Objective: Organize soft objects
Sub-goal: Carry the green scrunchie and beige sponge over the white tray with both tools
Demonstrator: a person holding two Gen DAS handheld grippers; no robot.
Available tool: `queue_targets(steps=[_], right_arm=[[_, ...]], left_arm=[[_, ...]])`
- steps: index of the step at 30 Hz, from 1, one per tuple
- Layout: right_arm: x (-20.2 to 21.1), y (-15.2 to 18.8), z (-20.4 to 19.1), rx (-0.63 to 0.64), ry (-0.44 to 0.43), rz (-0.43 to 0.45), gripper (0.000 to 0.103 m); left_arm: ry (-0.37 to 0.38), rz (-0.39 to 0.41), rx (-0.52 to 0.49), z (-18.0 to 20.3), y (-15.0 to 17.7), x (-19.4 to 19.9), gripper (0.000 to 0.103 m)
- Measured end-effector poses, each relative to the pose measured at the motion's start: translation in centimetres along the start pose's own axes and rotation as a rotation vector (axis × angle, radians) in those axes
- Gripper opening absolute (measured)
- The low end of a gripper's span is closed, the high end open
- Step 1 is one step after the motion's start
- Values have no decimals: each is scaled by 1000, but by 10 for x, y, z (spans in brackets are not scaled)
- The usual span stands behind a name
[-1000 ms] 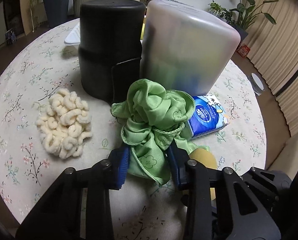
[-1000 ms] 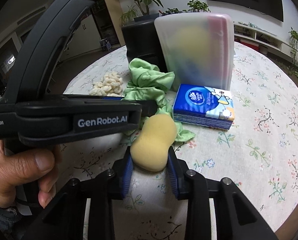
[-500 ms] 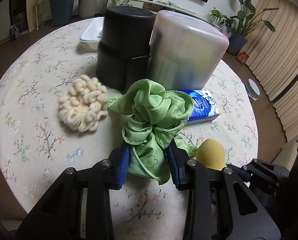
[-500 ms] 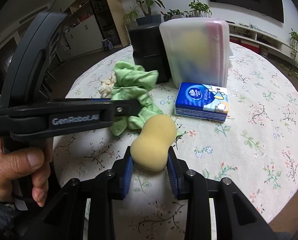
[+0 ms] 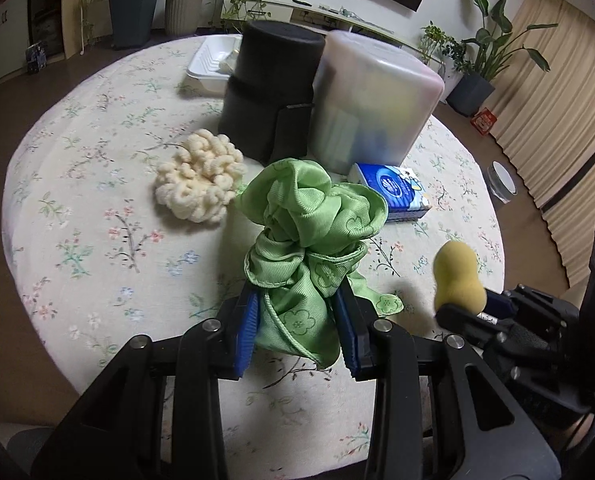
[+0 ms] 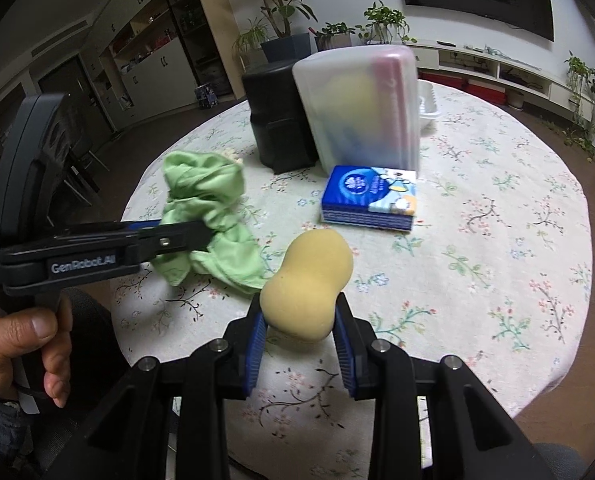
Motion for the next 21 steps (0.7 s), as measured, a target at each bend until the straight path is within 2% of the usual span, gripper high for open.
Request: queue_targets(steps=[10,21], right_arm=[[25,-5,33,-26,73,23,34],[37,-39,95,-37,175,41,34]], left_arm=[[-19,34,34,-23,-19,21,32],[-58,80,70,-53,-78,29,32]])
Point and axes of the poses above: each gripper's, at about its wrist camera, not at the fingertips, and x roughly against the way its jaws point, z to its right, y to its underside, the point moved 1 cm from there along -x, roughly the way its jaws point, and after that the axes turned 13 degrees about x, right-handed, at the moved point
